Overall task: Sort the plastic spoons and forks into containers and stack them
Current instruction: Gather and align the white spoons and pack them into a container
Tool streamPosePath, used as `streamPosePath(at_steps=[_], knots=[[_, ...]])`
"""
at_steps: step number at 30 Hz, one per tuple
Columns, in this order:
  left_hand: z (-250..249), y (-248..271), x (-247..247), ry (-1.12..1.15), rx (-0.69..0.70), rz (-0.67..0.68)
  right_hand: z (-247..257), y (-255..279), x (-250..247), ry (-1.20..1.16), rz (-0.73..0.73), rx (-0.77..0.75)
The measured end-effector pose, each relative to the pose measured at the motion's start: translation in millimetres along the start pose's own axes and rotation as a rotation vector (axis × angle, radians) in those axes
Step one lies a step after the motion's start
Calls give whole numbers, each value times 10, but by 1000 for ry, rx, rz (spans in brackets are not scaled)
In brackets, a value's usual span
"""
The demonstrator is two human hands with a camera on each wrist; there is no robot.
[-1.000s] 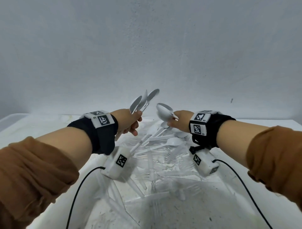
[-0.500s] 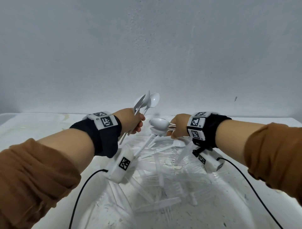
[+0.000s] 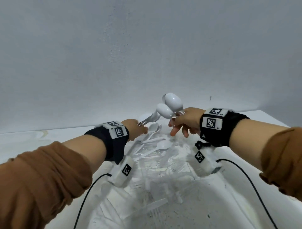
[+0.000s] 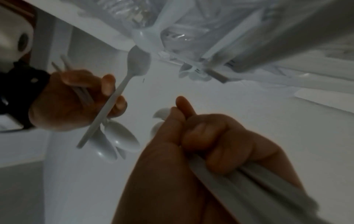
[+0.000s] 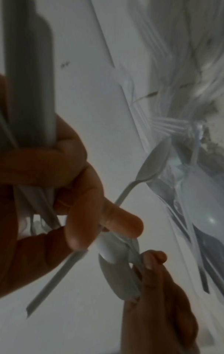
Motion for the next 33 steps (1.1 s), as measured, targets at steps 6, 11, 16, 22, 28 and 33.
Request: streamPosePath(at_steps=[6,11,16,22,28,33], knots=[[-203,-157,223,-324,77,25,-205,143,-312,-165,-211,34],[-294,-183,311,-515,131,65,-274,191,-358,-33,-258,28],[-304,-222,337,-539,138,47,-314,164,-286,19,-261,52],[-265,-217,344,-526,100,58,-285,142,-212,18,-276,67],[-168,-157,150,-408,37,23,-277,129,-125,-185,-292,125],[-55,-18,-6,-294,14,53,-243,54,-17,-76,-260,91]])
Point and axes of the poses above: each hand's wrist, its own y-axis away from the middle knuckle, its own x-axis out of the palm, z = x × y, the point moved 7 cm from there along -y, towards the middle knuckle, and after that the axes turned 6 degrees about y, right-handed, at the moved point
